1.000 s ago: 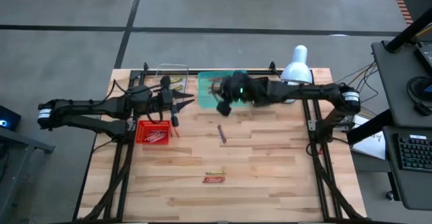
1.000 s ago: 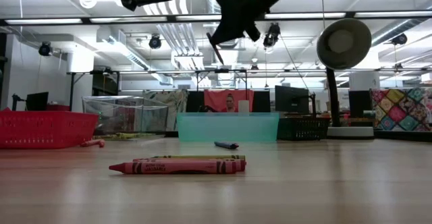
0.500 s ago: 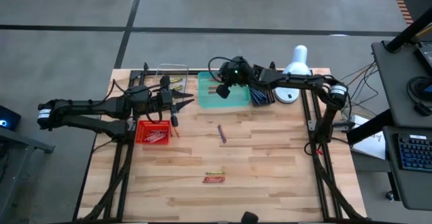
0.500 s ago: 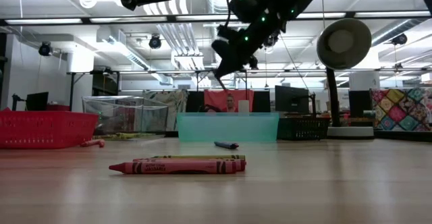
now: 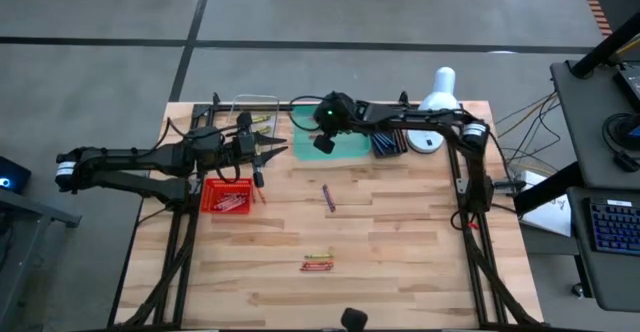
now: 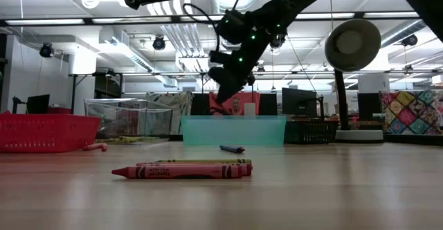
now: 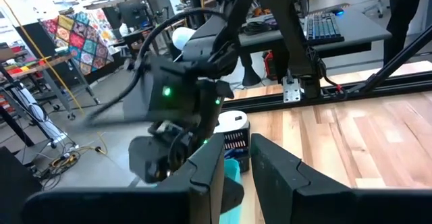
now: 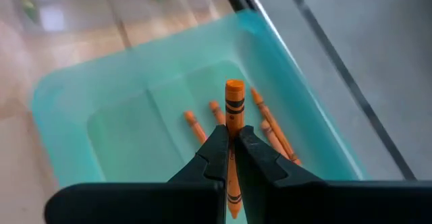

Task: Sort crayons
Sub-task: Put the orange crayon into the green bin

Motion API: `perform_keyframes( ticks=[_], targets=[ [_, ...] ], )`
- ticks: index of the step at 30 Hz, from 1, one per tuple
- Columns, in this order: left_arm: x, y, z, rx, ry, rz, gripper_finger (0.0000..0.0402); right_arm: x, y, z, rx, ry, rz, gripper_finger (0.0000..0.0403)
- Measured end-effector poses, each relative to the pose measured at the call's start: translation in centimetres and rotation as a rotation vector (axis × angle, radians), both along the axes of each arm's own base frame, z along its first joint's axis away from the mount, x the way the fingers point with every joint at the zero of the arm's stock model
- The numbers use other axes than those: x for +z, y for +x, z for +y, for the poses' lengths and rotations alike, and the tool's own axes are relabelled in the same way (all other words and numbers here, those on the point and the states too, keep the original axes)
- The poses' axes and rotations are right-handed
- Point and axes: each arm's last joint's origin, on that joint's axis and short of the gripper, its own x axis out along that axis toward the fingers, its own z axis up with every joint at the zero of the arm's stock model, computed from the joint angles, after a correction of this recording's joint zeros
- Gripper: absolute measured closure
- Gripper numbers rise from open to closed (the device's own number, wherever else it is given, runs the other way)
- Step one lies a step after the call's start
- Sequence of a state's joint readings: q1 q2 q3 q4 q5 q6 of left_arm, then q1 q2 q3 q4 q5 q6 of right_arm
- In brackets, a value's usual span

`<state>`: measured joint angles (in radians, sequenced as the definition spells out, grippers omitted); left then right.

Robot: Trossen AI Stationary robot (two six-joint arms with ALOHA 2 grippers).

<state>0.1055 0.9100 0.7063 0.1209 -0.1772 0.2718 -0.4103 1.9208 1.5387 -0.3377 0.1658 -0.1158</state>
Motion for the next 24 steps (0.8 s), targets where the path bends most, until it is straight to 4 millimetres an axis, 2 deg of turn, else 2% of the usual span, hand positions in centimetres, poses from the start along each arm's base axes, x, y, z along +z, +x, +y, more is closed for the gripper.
perform_keyframes(
  ticks=[9,15,24],
  targets=[
    [0.0,0.0,0.0,-0.001,0.015,0.006,0.0345,-1.6,0.7,-0.4,-0.057,0.022,0.24,0.039],
    [0.0,0.0,0.0,0.0,0.018,0.01,0.0345,-2.9,0.4,-0.3,-0.011,0.048,0.38,0.039],
    [-0.1,0.0,0.0,0.0,0.018,0.011,0.0345,-4.2,0.5,-0.5,0.018,0.046,0.424,0.0389]
  ],
)
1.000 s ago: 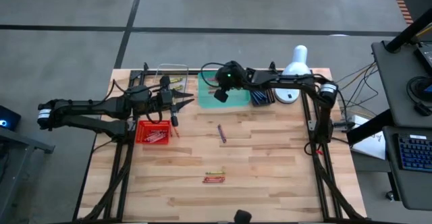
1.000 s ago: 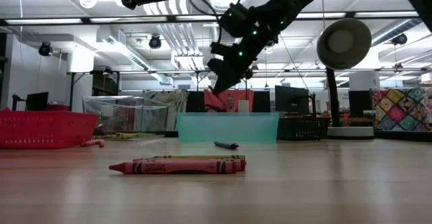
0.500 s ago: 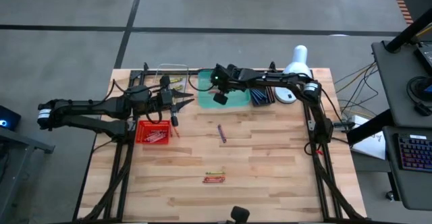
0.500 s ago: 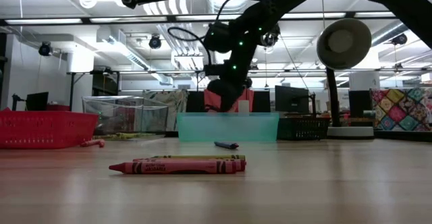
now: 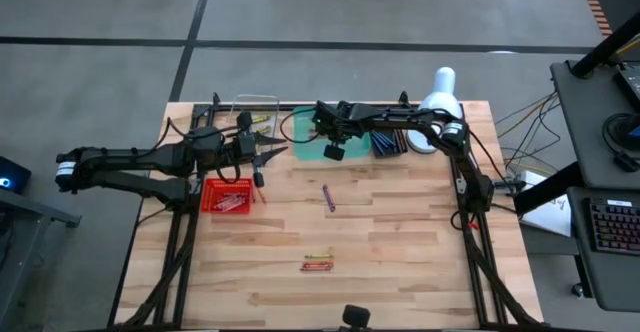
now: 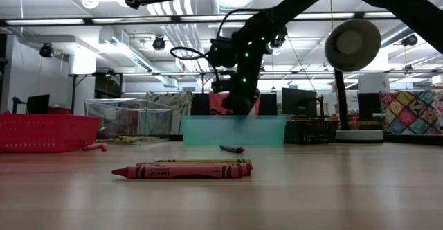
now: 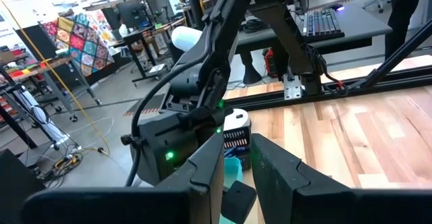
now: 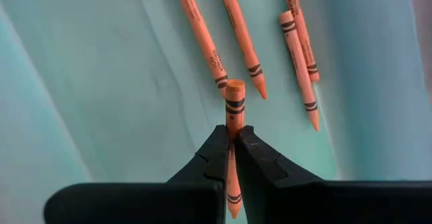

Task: Sort crayons
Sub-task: Put the orange crayon into the green bin

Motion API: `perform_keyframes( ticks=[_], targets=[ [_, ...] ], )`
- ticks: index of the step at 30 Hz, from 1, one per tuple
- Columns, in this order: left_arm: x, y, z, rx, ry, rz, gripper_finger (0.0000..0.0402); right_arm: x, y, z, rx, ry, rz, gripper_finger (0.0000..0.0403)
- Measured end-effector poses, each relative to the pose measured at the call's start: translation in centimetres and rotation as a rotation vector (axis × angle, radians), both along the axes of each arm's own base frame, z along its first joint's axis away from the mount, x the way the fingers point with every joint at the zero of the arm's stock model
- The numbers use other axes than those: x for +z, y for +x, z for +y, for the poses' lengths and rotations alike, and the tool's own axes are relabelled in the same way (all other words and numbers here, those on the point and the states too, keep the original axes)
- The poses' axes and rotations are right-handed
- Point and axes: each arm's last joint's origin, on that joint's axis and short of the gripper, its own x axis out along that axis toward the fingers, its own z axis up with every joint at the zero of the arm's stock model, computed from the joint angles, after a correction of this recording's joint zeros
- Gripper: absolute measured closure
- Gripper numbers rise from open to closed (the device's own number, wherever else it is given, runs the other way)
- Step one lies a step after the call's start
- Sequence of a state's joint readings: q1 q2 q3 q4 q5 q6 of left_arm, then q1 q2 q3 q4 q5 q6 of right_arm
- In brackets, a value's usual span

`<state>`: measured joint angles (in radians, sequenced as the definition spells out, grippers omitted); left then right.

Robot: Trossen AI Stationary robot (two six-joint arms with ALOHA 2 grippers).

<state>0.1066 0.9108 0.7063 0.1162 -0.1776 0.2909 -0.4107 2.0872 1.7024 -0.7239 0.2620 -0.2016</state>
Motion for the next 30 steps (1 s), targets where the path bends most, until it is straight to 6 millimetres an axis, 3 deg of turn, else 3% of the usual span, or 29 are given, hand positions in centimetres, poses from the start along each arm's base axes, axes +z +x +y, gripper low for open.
perform_keyframes(
  ticks=[10,19,24,30],
  targets=[
    [0.0,0.0,0.0,0.0,0.0,0.001,0.0345,0.0,0.1,0.0,0.011,0.003,-0.003,0.0363],
    [-0.1,0.1,0.0,0.0,-0.001,0.01,0.0345,1.3,0.6,-0.3,0.003,-0.01,-0.046,0.0354],
    [-0.1,0.1,0.0,0.0,-0.001,0.011,0.0345,3.1,1.0,0.0,-0.004,-0.019,-0.086,0.0354],
    [-0.3,0.1,0.0,0.0,-0.003,0.022,0.0345,6.9,1.4,2.0,0.018,-0.033,-0.148,0.0354]
  ],
)
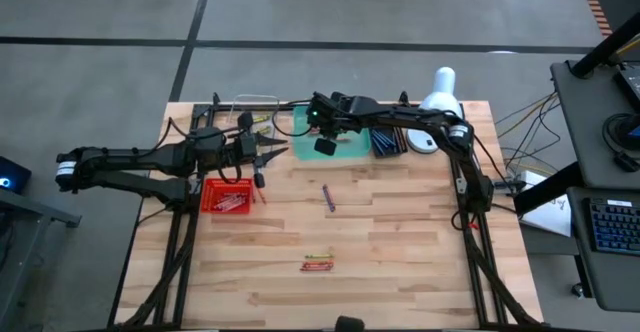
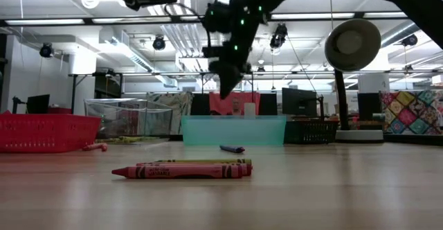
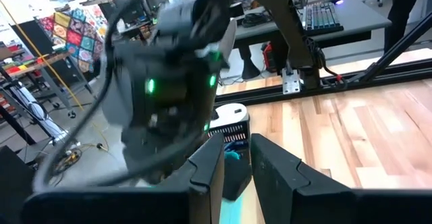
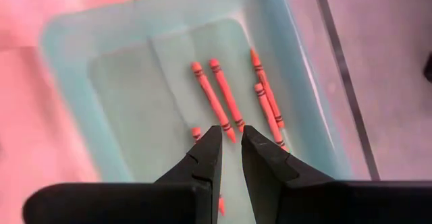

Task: Sort crayons
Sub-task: Put the orange crayon into the green bin

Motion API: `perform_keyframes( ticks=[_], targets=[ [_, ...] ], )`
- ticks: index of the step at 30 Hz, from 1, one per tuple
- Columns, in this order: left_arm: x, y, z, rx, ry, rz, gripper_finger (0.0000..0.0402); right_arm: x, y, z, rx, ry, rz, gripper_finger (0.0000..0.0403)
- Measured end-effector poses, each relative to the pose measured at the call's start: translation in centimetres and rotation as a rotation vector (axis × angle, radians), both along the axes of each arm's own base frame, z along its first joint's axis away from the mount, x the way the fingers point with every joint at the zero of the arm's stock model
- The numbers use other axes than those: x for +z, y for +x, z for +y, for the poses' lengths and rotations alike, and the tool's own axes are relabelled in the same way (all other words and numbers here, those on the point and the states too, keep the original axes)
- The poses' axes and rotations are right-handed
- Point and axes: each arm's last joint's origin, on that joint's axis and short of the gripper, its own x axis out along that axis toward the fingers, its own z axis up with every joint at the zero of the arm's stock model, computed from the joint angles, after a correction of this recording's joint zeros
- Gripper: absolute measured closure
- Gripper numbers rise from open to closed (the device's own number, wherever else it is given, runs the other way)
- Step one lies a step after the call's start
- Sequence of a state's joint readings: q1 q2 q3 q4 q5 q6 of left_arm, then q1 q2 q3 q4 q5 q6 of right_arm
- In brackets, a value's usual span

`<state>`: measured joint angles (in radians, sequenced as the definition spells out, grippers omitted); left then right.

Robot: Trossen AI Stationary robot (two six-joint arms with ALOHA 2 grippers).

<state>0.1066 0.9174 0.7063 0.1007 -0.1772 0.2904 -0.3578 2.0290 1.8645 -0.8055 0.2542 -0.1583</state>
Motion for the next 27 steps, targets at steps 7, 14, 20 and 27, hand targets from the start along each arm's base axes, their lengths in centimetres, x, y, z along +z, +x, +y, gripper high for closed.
perform_keyframes(
  ticks=[7,14,20,27],
  targets=[
    [-0.5,0.4,0.0,0.001,-0.03,0.021,0.0345,4.6,-0.1,4.6,0.081,-0.013,-0.072,0.0355],
    [-1.3,1.0,0.1,0.009,-0.096,0.051,0.0345,7.5,-1.6,10.4,0.156,0.008,-0.147,0.0355],
    [-2.2,1.4,0.0,-0.015,-0.185,0.101,0.0345,7.7,-3.0,15.0,0.209,0.052,-0.159,0.0355],
    [-4.0,2.2,-0.8,-0.155,-0.336,0.226,0.0345,7.7,-4.9,19.3,0.26,0.099,-0.153,0.0355]
  ],
)
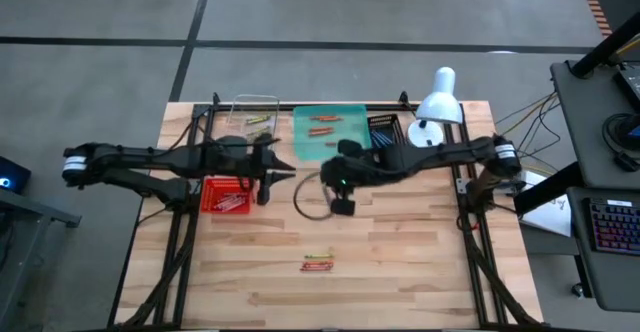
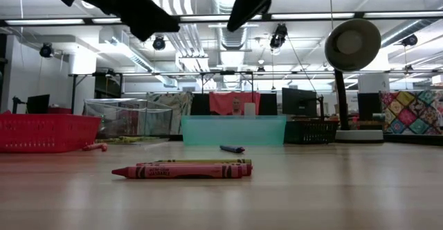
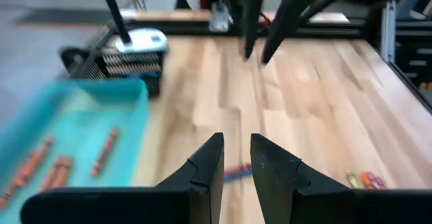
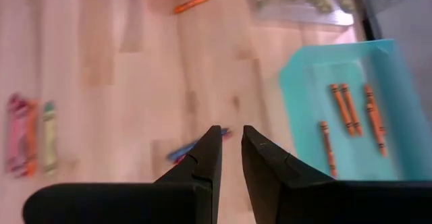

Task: Sort crayons
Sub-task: Put the orange crayon into the green bin

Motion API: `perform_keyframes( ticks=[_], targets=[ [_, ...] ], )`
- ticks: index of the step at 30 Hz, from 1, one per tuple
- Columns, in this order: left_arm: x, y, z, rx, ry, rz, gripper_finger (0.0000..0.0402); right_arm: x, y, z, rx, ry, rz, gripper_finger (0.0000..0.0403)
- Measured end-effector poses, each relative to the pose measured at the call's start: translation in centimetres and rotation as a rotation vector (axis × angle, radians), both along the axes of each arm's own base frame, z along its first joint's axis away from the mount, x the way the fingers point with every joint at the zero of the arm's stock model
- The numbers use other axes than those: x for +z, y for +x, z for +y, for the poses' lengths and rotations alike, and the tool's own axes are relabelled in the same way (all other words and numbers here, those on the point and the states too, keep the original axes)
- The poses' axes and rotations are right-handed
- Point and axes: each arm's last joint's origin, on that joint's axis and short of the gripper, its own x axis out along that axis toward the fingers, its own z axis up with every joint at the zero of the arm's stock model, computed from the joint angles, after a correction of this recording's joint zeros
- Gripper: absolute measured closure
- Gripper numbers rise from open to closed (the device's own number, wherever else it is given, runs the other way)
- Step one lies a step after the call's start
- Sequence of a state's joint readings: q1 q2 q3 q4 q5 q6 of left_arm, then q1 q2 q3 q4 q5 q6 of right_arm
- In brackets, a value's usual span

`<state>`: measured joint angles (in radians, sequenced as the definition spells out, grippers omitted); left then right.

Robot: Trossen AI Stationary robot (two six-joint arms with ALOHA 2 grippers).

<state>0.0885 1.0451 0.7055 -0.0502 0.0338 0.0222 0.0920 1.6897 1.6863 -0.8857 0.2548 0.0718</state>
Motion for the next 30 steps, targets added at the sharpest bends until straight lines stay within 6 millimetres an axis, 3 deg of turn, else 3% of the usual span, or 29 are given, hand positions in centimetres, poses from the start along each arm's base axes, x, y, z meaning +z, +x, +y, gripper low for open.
perform_keyframes(
  ticks=[6,11,21,30],
  targets=[
    [-1.5,0.2,-0.2,-0.003,-0.038,0.118,0.0345,-0.3,-2.1,2.6,0.028,0.034,-0.001,0.0355],
    [-2.8,0.3,-0.2,0.001,-0.053,0.338,0.0345,-0.4,-3.3,3.7,0.046,0.049,-0.059,0.0355],
    [-7.9,1.6,-0.2,-0.142,0.051,0.843,0.0345,-1.4,-4.1,3.7,0.077,0.043,-0.139,0.0355],
    [-10.1,1.9,0.0,-0.216,0.125,1.094,0.0344,-2.9,-4.2,3.6,0.057,0.054,-0.114,0.0355]
  ],
)
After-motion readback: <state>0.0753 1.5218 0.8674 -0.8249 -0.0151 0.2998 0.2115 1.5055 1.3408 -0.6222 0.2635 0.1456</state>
